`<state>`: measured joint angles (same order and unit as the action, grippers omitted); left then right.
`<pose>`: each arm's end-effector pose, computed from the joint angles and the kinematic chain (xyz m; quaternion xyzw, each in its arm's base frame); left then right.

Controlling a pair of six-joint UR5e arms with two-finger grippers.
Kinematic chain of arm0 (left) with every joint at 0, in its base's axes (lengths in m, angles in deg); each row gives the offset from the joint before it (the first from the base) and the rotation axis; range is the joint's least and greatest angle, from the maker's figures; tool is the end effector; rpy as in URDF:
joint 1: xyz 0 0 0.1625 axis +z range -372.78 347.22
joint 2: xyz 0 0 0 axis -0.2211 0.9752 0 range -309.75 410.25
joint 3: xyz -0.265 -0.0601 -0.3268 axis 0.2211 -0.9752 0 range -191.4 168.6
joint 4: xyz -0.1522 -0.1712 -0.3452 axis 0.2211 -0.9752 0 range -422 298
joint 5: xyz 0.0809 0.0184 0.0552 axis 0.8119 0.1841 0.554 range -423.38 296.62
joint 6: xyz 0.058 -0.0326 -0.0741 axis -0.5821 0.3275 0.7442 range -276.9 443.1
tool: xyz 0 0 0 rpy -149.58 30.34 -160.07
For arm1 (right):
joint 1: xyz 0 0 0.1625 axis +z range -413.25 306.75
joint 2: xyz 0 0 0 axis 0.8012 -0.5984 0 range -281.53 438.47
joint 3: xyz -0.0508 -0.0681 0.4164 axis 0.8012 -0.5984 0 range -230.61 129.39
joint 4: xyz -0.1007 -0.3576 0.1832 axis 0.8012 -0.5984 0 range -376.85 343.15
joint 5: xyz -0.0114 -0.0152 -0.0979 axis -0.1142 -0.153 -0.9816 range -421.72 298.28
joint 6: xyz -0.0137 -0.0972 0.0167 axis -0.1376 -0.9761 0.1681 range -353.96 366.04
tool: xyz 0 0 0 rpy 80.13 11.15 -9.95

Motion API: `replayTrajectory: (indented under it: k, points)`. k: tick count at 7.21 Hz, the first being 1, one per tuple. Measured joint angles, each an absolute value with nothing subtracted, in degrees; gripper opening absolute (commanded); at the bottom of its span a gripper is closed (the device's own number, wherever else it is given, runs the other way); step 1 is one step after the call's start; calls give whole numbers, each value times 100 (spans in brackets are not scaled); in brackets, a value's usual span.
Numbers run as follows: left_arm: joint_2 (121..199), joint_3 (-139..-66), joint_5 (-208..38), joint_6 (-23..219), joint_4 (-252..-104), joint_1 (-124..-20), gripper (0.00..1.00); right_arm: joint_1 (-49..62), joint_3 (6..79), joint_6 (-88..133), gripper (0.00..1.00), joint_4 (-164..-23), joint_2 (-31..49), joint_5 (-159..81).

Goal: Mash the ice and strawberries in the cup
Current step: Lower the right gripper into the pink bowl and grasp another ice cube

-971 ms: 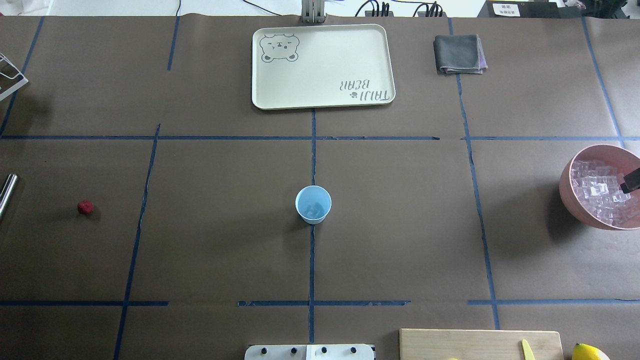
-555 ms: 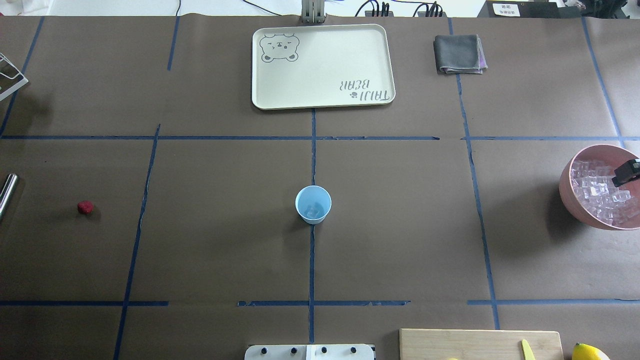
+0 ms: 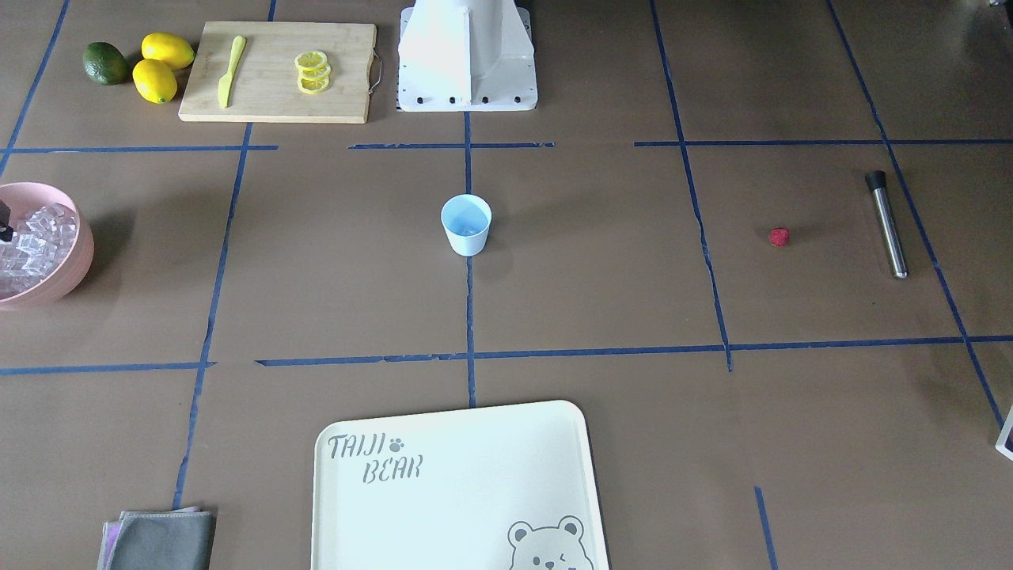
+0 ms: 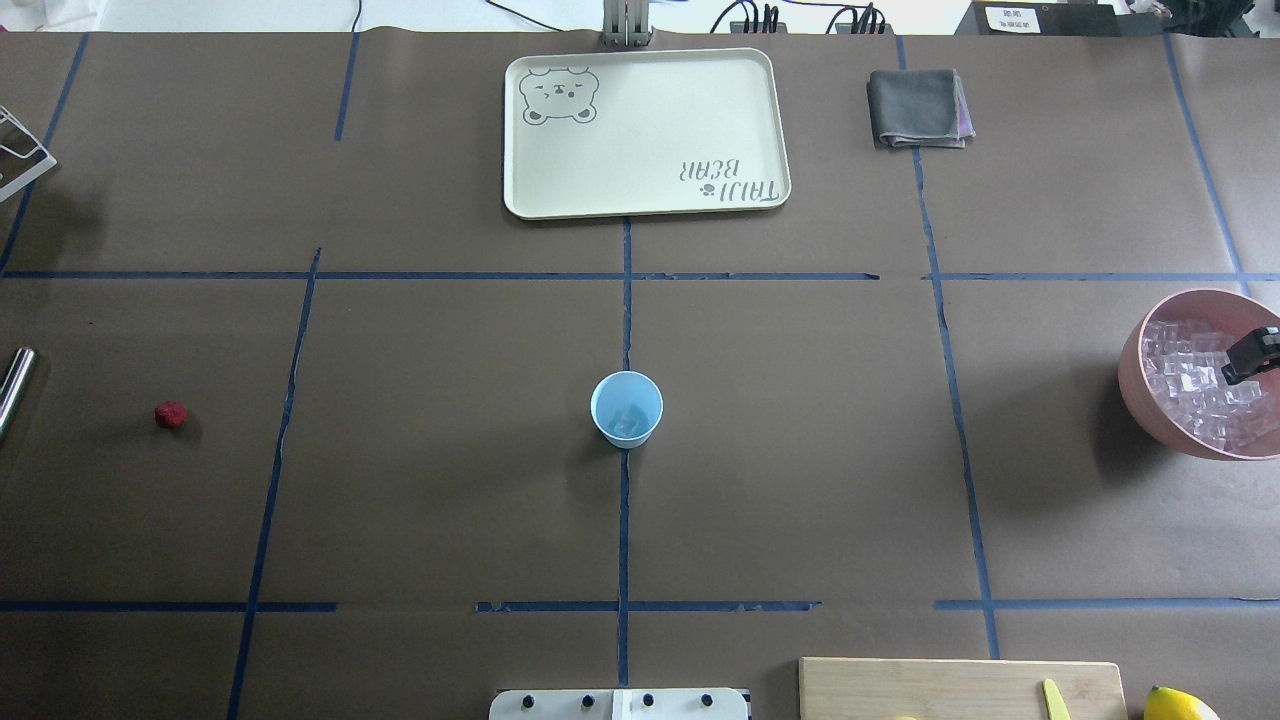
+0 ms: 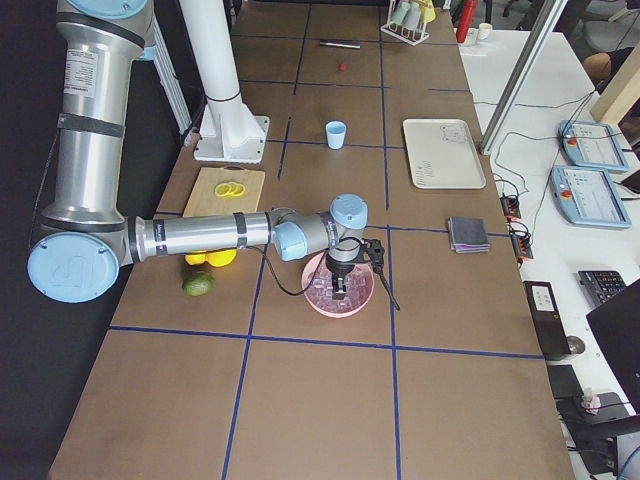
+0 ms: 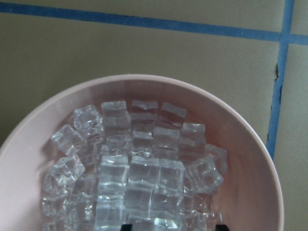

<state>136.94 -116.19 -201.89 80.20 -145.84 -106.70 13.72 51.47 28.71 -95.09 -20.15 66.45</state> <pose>-0.0904 -0.4601 0.5651 0.0667 0.4071 0.0109 0.9109 -0.1079 -0.4372 0.6082 -0.0105 -0.3472 -0.0464 0.9366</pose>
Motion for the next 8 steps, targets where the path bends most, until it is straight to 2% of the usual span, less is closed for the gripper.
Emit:
replayTrajectory:
  k: [6, 7, 8]
  points:
    - [13691, -11631, -20189, 8020, -14582, -10671, 100, 1175, 5114, 2872, 56, -9507, -2078, 6645]
    - [13691, -11635, -20189, 8020, -14579, -10672, 100, 1160, 5102, 2872, 52, -9507, -2077, 6631]
    - [13691, -11645, -20189, 8020, -14577, -10673, 100, 1153, 5083, 2872, 37, -9507, -2076, 6620]
